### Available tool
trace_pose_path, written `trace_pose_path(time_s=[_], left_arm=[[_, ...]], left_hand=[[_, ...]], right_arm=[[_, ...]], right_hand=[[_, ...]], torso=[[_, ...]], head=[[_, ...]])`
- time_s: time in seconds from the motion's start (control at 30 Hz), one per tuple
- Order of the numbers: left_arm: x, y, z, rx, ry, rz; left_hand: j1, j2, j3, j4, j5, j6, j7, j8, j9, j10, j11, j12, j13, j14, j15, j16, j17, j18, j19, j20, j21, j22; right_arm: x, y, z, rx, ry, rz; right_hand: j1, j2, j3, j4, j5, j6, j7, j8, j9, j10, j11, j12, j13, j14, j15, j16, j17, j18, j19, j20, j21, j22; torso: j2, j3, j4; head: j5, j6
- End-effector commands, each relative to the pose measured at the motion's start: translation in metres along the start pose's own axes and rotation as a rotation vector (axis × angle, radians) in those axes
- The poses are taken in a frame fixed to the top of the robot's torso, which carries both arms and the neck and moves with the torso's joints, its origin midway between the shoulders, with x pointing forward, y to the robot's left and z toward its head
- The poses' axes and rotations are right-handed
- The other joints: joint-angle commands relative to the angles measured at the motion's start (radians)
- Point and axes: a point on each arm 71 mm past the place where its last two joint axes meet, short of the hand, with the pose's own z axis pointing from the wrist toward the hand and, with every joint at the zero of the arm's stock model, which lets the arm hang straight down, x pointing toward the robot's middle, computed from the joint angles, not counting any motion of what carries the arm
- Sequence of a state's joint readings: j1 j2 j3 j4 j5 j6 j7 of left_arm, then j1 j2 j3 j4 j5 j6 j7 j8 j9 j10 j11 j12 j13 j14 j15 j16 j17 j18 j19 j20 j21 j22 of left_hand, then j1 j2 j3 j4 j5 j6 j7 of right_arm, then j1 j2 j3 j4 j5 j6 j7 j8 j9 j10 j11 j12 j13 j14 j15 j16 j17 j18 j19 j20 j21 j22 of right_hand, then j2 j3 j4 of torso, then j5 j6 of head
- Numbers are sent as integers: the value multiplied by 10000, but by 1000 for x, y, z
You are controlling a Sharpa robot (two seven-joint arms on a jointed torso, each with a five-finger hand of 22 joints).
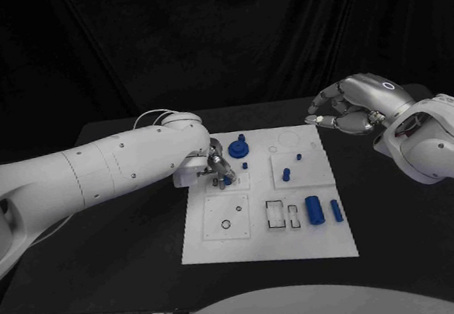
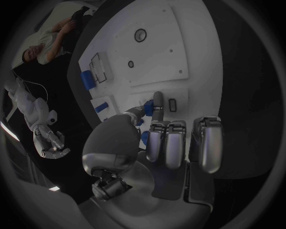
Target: Assemble the parts on the task board
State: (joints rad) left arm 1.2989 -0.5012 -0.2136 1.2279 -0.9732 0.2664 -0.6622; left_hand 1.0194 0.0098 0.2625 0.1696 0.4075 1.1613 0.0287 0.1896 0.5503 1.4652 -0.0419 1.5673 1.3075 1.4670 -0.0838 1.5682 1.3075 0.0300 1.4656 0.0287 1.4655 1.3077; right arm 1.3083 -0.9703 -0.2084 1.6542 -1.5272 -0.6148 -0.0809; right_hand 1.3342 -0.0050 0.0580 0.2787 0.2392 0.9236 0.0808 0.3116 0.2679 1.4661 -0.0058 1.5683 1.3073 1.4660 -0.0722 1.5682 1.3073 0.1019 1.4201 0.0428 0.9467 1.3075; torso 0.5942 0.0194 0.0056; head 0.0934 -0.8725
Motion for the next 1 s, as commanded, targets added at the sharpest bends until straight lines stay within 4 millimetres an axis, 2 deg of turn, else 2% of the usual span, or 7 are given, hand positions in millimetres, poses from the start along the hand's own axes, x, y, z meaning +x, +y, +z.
trace_pose_path(time_s=[0.03, 1.0], left_arm=[[0, -3, 1, 269, -63, -131], [3, -4, 3, 192, 246, 79]], left_hand=[[-5, -1, 80, 0, -59, -23, 36, -62, 13, 1056, 74, 35, 2633, 1038, 32, 26, 2633, 92, -29, 47, -52, 1517], [23, -2, 113, -25, -62, -34, 41, -76, 20, 1056, 74, 35, 2633, 1038, 30, 26, 2633, 103, -59, 47, -88, 1486]], right_arm=[[1, -1, -1, 184, 46, -8], [4, -3, -3, 272, 171, 1]], right_hand=[[-21, 101, -17, 20, 18, 42, 22, 23, 13, 1047, 46, 25, 2635, 1037, 72, -6, 2587, 51, -29, 8, -24, 1174], [-22, 105, -23, 23, 11, 40, 26, 20, 11, 1047, 51, 25, 2635, 1035, 76, -9, 2582, 55, -34, 11, -54, 1168]], torso=[[-1, 1, 1], [-1, 3, 1]], head=[[-4, -2], [12, -2]])
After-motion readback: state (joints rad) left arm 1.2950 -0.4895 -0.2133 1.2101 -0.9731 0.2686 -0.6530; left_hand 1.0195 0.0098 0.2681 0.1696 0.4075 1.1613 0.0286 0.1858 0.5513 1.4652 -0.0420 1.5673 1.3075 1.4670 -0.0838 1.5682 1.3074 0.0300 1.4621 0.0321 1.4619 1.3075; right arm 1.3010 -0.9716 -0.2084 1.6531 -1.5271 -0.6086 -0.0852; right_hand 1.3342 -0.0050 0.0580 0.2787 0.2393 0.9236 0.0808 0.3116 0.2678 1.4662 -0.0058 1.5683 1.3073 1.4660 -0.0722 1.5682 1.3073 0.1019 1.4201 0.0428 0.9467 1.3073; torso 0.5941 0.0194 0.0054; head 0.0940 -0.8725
